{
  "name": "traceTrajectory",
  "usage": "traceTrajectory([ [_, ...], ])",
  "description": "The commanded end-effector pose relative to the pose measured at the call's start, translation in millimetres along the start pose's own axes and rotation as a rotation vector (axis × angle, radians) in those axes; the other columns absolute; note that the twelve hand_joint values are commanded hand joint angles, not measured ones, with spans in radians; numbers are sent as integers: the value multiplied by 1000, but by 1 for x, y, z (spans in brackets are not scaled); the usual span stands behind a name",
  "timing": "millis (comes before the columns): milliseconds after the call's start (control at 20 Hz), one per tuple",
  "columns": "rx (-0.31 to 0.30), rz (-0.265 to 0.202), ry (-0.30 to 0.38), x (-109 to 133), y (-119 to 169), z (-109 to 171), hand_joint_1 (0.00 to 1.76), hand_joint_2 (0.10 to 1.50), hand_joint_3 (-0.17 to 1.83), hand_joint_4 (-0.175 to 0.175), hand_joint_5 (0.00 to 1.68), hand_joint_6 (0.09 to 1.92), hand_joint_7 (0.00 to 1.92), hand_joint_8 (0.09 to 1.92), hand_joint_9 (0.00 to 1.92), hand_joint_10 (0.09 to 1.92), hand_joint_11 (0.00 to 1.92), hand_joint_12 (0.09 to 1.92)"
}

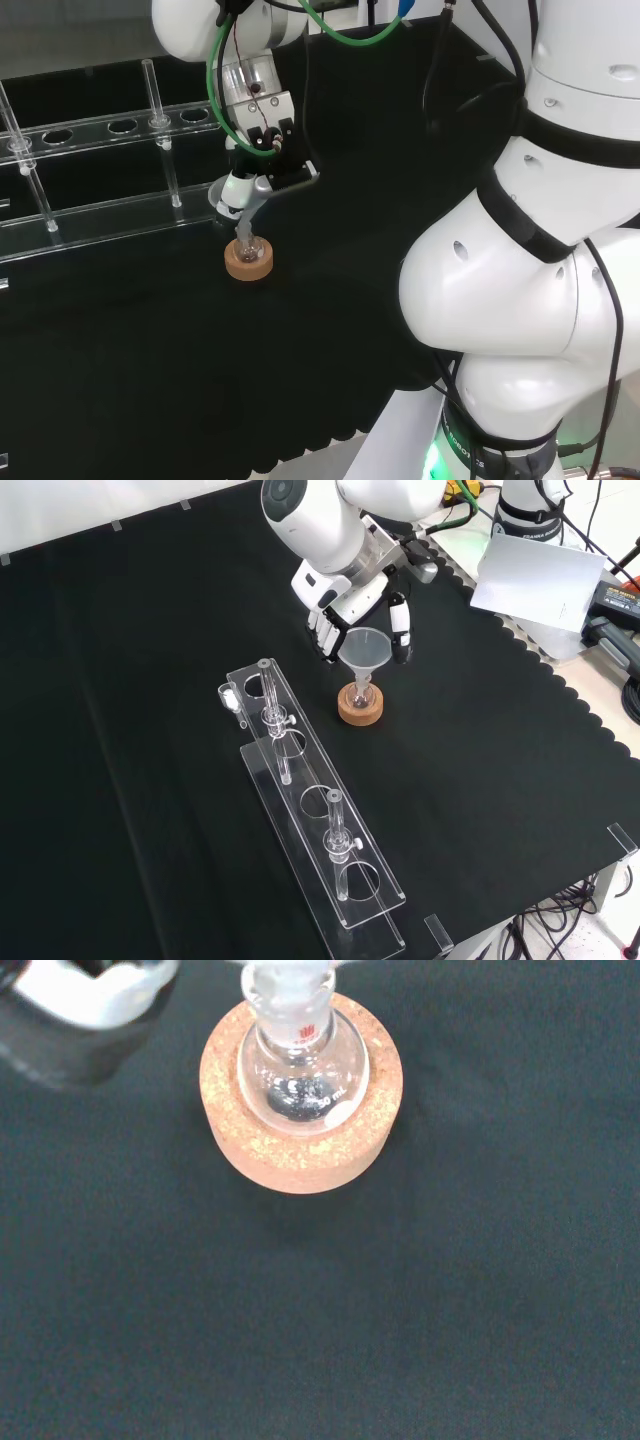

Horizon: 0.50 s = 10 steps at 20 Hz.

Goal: Place the funnel on the round-bottom flask.

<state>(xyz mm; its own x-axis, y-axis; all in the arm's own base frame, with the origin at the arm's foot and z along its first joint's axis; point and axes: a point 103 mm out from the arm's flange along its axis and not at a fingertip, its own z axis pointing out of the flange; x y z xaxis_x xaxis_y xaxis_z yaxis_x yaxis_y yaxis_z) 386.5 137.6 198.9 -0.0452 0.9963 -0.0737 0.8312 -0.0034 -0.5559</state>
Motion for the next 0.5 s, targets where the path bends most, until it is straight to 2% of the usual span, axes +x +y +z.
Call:
traceTrajectory([
  [50,16,-12,10,0,-2,0,749,1125,-175,-46,432,532,234,727,558,618,472,1284],
  [250,35,-12,7,1,-3,0,707,1092,-175,-48,386,328,118,714,416,691,331,1338],
  [500,45,-22,8,1,-5,0,688,1072,-175,-47,390,260,86,708,368,713,271,1362],
])
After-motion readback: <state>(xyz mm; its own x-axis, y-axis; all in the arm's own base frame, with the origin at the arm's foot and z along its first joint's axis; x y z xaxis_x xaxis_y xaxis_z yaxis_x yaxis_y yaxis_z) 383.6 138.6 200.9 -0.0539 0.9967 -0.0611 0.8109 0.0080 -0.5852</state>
